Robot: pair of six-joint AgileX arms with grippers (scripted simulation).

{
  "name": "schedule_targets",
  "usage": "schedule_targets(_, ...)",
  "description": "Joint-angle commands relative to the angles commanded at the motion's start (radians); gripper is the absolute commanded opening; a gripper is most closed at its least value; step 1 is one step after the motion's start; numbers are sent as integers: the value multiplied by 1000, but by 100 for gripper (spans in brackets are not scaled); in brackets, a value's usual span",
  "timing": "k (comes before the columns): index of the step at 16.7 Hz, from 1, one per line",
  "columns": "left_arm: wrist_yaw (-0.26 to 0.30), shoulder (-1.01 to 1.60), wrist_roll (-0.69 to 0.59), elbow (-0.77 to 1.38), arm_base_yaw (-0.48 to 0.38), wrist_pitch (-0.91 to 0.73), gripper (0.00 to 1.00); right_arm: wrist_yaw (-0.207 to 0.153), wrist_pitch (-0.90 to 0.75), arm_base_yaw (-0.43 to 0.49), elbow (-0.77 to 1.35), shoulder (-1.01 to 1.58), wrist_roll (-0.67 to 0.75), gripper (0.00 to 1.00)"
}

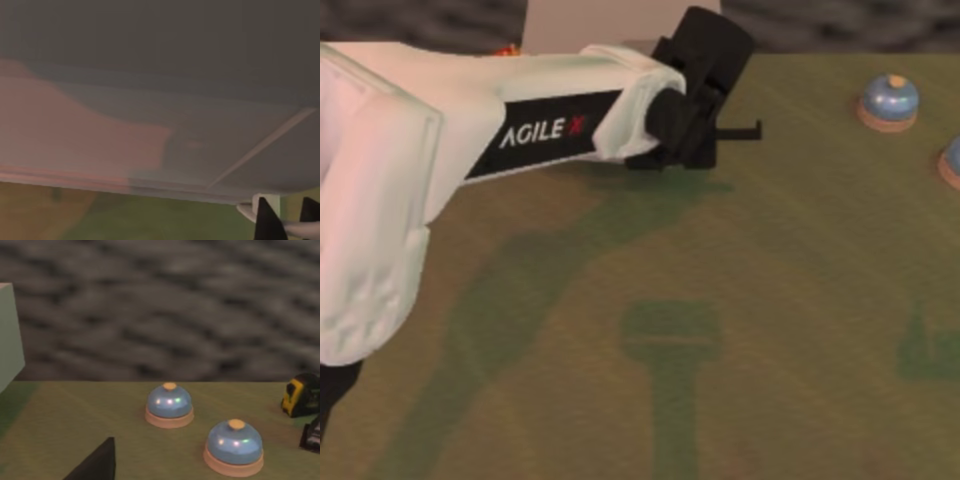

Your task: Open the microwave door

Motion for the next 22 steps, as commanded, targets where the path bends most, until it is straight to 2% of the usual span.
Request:
schedule_targets(11,0,0,0,0,0,0,0,0,0,0,0,0,0,100)
schedule_targets(22,37,-47,55,-82,5,54,0,0,0,0,0,0,0,100)
